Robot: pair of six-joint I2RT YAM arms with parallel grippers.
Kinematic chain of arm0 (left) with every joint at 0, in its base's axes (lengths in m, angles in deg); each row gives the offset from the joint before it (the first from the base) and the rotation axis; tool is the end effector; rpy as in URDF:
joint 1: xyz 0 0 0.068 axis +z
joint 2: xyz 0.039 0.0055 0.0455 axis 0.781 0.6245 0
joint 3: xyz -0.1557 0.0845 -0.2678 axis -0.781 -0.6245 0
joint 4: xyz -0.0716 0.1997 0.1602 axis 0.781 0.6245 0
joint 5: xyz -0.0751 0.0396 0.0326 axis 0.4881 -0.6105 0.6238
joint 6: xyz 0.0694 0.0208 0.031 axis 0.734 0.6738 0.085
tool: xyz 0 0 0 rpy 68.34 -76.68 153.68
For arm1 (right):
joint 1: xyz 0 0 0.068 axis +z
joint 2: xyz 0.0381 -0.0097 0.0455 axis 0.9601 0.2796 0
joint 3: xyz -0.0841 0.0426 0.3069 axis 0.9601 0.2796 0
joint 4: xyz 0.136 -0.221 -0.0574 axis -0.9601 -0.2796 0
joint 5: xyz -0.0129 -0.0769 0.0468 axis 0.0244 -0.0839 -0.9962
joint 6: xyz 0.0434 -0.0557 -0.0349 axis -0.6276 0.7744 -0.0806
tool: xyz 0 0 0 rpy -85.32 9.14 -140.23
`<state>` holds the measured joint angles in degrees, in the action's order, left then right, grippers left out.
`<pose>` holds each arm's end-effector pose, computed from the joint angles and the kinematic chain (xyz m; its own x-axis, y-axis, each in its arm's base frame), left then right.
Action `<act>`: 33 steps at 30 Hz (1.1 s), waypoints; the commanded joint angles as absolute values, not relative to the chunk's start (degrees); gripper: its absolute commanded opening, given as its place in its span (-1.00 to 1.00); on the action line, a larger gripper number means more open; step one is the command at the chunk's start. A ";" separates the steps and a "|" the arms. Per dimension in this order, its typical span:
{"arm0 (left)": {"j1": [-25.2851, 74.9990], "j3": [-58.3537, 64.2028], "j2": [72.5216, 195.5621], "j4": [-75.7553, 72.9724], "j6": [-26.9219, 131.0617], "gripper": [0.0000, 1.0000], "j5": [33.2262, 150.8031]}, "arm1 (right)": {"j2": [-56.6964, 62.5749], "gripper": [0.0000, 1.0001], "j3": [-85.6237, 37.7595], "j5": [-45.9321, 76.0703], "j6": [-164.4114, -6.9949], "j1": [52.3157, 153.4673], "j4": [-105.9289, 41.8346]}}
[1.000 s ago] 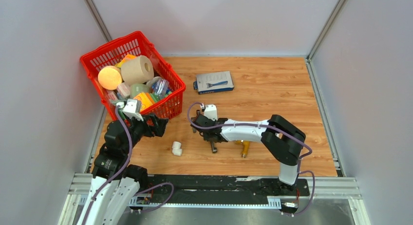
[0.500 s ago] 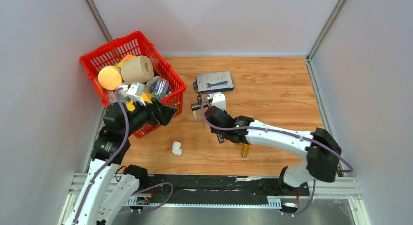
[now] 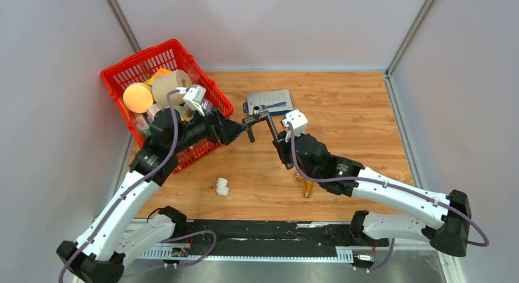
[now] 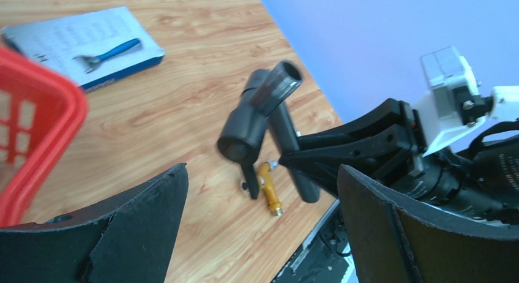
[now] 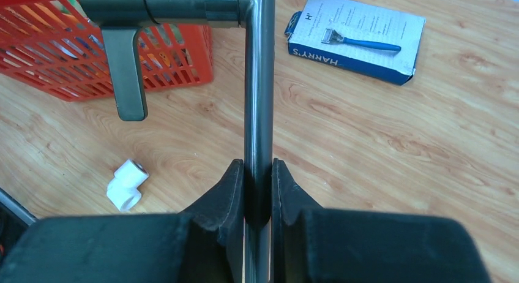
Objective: Install the water faucets
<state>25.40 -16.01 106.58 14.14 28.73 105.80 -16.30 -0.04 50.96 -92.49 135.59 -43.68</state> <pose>0.1582 -0.1053 0.4098 -0.5278 -0.3333 -0.7813 0.5337 0.5855 -0.6103 0.1471 0.2068 0.3545 -0.3083 -0.1369 -0.9414 -0.5117 0.8581 0.0427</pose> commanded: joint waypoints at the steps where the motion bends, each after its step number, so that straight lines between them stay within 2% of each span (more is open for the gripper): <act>1: 20.87 -11.25 110.31 8.97 30.24 0.96 103.89 | -18.38 -1.00 -0.77 49.87 -88.03 136.08 -36.37; 12: 17.26 -9.13 119.28 9.33 33.33 0.86 99.13 | -18.73 -1.00 -0.42 50.22 -87.24 137.40 -35.14; 16: 16.82 -9.48 120.51 7.04 32.02 0.73 99.66 | -18.99 -1.00 0.02 50.57 -87.06 137.75 -34.88; 20: 16.73 -10.71 119.81 4.85 29.56 0.45 100.27 | -20.22 -1.00 1.43 50.66 -87.24 137.75 -33.48; 21: 16.81 -11.49 119.46 3.89 28.85 0.27 100.36 | -20.66 -1.00 2.04 50.66 -87.15 137.75 -32.86; 22: 16.82 -11.85 119.11 3.27 27.63 0.19 100.71 | -21.27 -1.00 2.91 50.66 -87.15 137.84 -32.16; 23: 16.82 -12.64 118.58 2.04 26.66 -0.03 100.72 | -21.71 -1.00 3.44 50.75 -87.06 137.84 -31.98; 25: 16.82 -13.78 117.79 1.07 24.37 -0.24 100.89 | -22.42 -1.00 4.76 50.83 -86.97 137.75 -29.70; 26: 16.90 -14.13 117.53 -0.59 22.54 -0.32 101.07 | -22.59 -1.00 5.38 50.92 -86.89 137.75 -29.08; 29: 16.82 -15.80 116.82 -3.06 17.79 -0.38 101.68 | -23.73 -1.00 7.57 50.57 -86.27 137.75 -26.80; 32: 16.90 -18.34 115.60 -7.36 13.30 -0.72 101.95 | -25.23 -1.00 10.64 50.40 -85.31 137.84 -23.56; 33: 16.82 -18.88 115.15 -7.98 10.42 -0.76 101.16 | -25.84 -1.00 11.79 50.40 -85.04 137.75 -22.50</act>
